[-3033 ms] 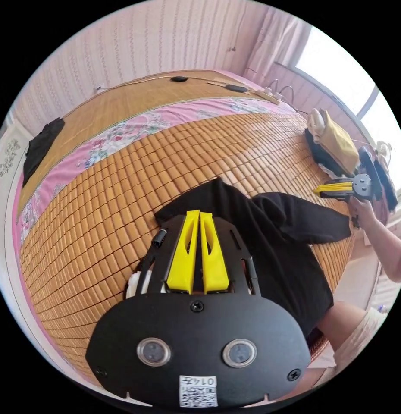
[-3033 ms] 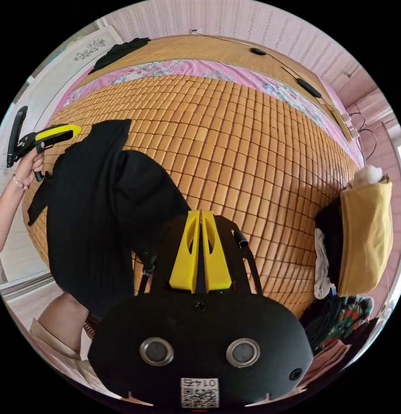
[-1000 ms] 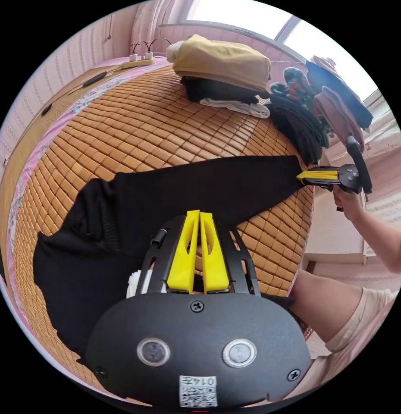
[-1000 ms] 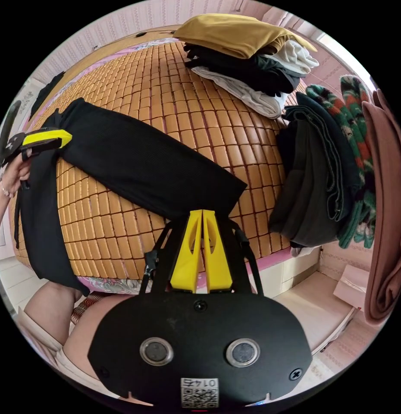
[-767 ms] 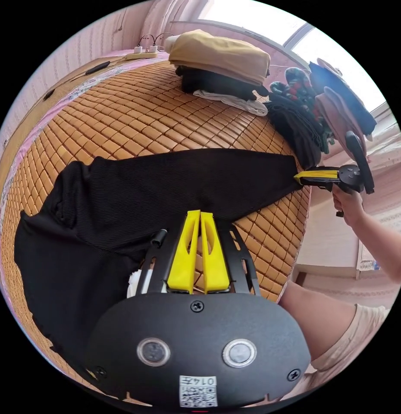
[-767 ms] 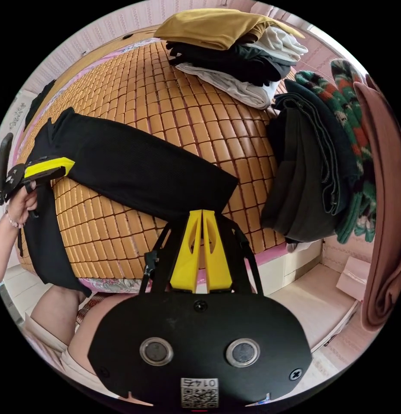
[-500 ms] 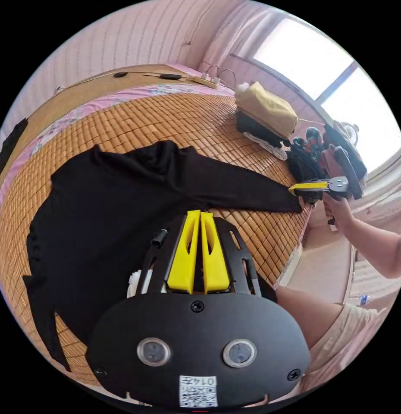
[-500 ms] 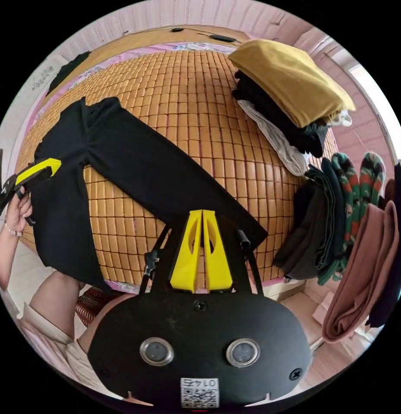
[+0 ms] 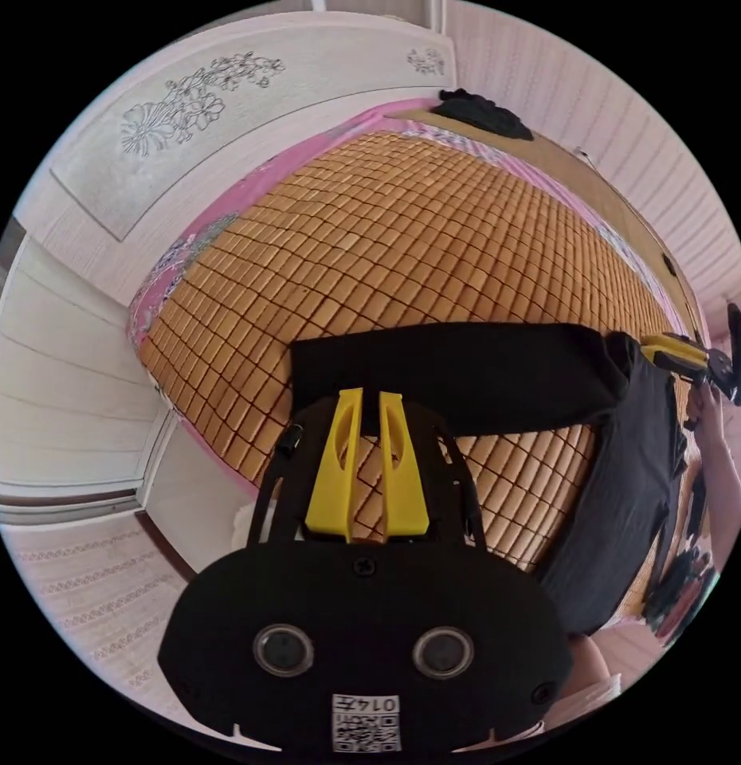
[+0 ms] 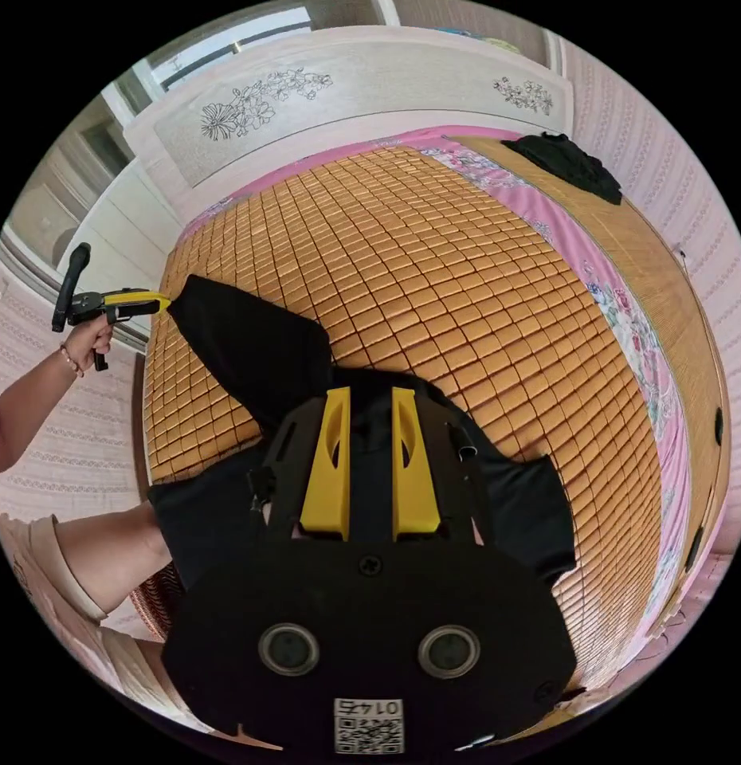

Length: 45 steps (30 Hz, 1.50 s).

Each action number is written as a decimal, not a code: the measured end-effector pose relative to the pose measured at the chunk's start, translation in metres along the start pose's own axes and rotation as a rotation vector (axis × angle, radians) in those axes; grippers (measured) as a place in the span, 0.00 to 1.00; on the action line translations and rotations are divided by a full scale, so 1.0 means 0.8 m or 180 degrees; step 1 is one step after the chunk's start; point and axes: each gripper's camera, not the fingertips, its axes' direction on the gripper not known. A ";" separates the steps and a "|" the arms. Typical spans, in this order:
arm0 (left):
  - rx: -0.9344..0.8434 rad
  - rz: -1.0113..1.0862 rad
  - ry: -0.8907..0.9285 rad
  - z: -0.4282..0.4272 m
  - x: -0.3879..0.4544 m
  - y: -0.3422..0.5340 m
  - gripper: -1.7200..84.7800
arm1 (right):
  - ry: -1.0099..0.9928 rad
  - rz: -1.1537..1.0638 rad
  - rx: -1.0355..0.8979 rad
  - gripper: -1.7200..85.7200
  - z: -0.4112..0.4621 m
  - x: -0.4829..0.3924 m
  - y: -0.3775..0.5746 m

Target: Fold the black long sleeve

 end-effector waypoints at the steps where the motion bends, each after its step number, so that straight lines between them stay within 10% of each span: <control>1: -0.0011 -0.0076 -0.0012 0.005 -0.016 -0.002 0.08 | 0.0084 -0.0038 -0.0163 0.11 0.020 -0.005 -0.030; 25: -0.0269 -0.0224 0.0095 0.064 -0.202 0.062 0.01 | 0.0532 -0.0438 -0.0531 0.02 0.018 -0.050 -0.123; 45: 0.0297 0.0187 -0.0045 0.023 -0.226 0.033 0.04 | 0.0643 0.1408 -0.0174 0.12 -0.072 0.096 -0.033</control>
